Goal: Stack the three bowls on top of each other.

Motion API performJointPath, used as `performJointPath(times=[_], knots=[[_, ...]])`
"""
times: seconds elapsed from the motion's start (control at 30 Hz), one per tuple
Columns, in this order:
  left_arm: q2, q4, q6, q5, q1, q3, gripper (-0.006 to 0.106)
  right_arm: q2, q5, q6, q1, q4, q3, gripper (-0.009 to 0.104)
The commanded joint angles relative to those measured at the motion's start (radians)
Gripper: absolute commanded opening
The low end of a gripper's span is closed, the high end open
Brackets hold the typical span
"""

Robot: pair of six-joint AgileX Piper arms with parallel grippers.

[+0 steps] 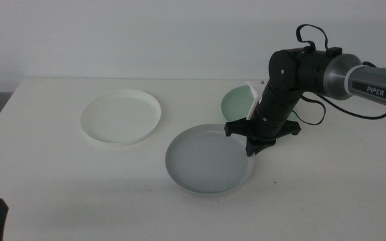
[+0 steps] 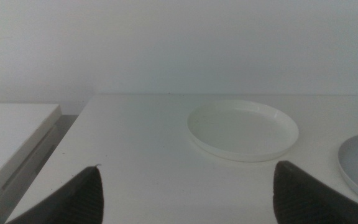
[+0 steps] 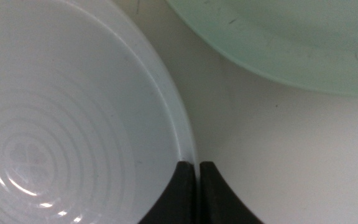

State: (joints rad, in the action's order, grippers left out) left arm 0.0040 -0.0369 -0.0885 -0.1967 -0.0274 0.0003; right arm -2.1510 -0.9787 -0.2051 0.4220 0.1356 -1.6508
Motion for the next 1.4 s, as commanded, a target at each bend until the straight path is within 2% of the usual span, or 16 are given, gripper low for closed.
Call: performJointPath(times=[0.0,0.23,0.47,0.53,0.63,0.73,0.87,1.0,1.07,1.13,1.2,1.37], knots=[[-0.004,0.007,-0.01,0.015,-0.002,0.0,0.094,-0.003,-0.017,-0.007,-0.006,-0.03,-0.005,-0.003],[-0.004,0.007,-0.01,0.015,-0.002,0.0,0.094,-0.008,-0.024,-0.007,-0.006,-0.049,-0.005,-0.001],[-0.004,0.007,-0.01,0.015,-0.002,0.0,0.094,-0.008,-0.053,-0.012,-0.006,-0.06,-0.005,0.016],[-0.004,0.007,-0.01,0.015,-0.002,0.0,0.094,-0.006,-0.065,-0.012,-0.006,-0.062,-0.008,0.028],[-0.004,0.007,-0.01,0.015,-0.002,0.0,0.094,0.004,-0.094,-0.003,-0.006,-0.064,-0.033,0.053],[-0.004,0.007,-0.01,0.015,-0.002,0.0,0.094,0.025,-0.147,0.017,-0.006,-0.094,-0.087,0.075],[-0.004,0.007,-0.01,0.015,-0.002,0.0,0.094,0.063,-0.194,0.056,-0.029,-0.154,-0.195,0.092],[-0.004,0.007,-0.007,0.015,-0.002,0.0,0.094,0.061,-0.186,0.066,-0.1,-0.191,-0.299,0.091],[-0.004,0.007,-0.007,0.015,-0.002,0.0,0.094,0.04,-0.169,0.047,-0.154,-0.179,-0.336,0.091],[-0.004,0.007,-0.007,0.015,-0.002,0.0,0.094,-0.023,-0.149,0.027,-0.22,-0.128,-0.408,0.091],[-0.004,0.007,-0.007,0.015,-0.002,0.0,0.094,-0.082,-0.152,0.027,-0.252,-0.107,-0.462,0.091],[-0.004,0.007,-0.007,0.015,-0.002,0.0,0.094,-0.22,-0.21,0.027,-0.278,-0.1,-0.571,0.083]])
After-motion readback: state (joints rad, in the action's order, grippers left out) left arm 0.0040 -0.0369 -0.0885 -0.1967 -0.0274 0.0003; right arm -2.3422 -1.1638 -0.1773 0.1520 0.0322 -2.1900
